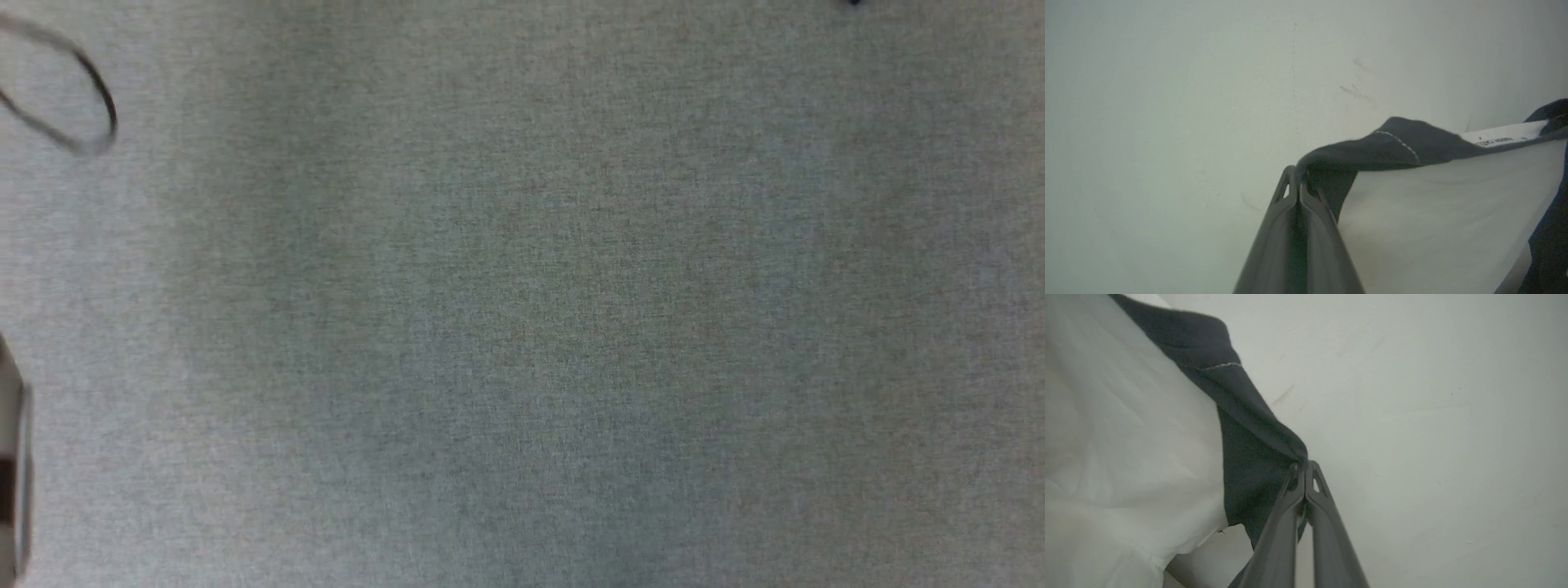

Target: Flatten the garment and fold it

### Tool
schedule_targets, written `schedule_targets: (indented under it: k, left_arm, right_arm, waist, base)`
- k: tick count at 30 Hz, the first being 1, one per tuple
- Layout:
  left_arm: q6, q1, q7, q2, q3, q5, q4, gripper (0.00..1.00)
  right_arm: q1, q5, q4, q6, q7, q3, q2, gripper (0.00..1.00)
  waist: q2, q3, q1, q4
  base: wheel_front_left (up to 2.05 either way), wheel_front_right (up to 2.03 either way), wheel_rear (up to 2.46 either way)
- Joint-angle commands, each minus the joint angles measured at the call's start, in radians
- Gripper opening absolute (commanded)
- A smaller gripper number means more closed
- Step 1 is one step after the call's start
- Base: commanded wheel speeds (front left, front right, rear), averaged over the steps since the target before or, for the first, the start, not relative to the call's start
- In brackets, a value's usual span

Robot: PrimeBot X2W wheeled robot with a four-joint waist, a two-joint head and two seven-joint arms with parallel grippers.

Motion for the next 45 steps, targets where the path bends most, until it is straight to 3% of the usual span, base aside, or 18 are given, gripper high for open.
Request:
schedule_targets:
  k: [1, 5, 10, 16, 23, 33, 45]
  left_arm:
    - [-0.009, 0.074, -0.006, 0.017, 0.009, -0.019, -0.054, 0.00]
    - [0.004, 0.211, 0.010, 0.033, 0.011, -0.047, -0.169, 0.00]
    - [0.060, 0.476, 0.059, 0.059, 0.009, -0.082, -0.388, 0.00]
    - [0.150, 0.800, 0.072, 0.078, -0.016, -0.079, -0.584, 0.00]
    - [0.217, 1.153, 0.070, 0.089, -0.075, -0.094, -0.672, 0.00]
    - [0.194, 1.418, 0.169, 0.148, -0.188, -0.157, -0.676, 0.00]
    - [0.172, 1.563, 0.339, 0.201, -0.284, -0.257, -0.691, 0.00]
  right_arm:
    - [0.070, 0.028, -0.059, -0.002, -0.009, -0.007, -0.028, 0.00]
    - [0.205, 0.064, -0.179, -0.002, 0.002, -0.040, -0.060, 0.00]
    - [0.507, 0.099, -0.386, -0.002, 0.050, -0.161, -0.080, 0.00]
    - [0.888, 0.078, -0.597, -0.002, 0.096, -0.303, -0.008, 0.00]
    - [1.244, 0.048, -0.749, -0.002, 0.124, -0.373, 0.095, 0.00]
    - [1.624, 0.080, -0.799, -0.002, 0.241, -0.425, 0.137, 0.00]
    - [1.879, 0.189, -0.808, -0.002, 0.467, -0.359, 0.063, 0.00]
  waist:
    - [0.0000, -0.035, -0.0001, 0.000]
    - [0.0000, -0.075, -0.0001, 0.001]
    - [0.0000, -0.137, -0.0001, 0.000]
    - [0.0000, -0.206, -0.0001, -0.003]
    - [0.0000, -0.283, -0.0001, -0.004]
    - [0.0000, -0.381, -0.0001, 0.008]
    - [0.0000, -0.481, -0.0001, 0.006]
  base:
    - [0.00, 0.00, 0.00]
    - [0.00, 0.00, 0.00]
    - [0.00, 0.00, 0.00]
    - [0.00, 0.00, 0.00]
    - [0.00, 0.00, 0.00]
    - [0.00, 0.00, 0.00]
    - [0.00, 0.00, 0.00]
